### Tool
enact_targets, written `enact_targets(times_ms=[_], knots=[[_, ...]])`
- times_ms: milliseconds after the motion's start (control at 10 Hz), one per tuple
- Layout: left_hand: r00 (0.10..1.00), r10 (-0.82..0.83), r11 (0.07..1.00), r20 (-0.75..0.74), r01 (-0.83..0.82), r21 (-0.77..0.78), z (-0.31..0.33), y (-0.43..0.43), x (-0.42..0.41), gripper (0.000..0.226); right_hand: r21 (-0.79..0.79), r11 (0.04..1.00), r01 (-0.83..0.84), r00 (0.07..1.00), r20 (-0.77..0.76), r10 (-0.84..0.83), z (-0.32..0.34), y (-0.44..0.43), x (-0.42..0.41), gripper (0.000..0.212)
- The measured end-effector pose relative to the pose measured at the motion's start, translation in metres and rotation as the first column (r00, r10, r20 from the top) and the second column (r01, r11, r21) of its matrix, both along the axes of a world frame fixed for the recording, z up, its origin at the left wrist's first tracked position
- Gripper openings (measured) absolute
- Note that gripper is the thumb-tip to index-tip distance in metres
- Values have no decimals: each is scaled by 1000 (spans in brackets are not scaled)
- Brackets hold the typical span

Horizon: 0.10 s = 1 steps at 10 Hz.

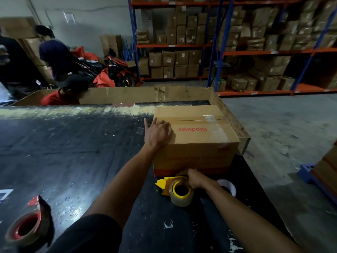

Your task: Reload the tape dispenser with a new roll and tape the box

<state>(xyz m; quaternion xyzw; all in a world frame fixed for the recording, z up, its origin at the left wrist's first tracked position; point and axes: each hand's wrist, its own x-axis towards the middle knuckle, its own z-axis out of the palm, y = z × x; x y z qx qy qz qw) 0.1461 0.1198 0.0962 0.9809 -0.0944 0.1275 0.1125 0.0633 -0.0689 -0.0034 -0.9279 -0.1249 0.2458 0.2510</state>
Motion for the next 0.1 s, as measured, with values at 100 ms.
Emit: enact_targets(times_ms=[100], knots=[[988,-60,998,145,55,39,1,-3,-26,63,7,1000,-30,994,104,29,22,-9,-24,51]])
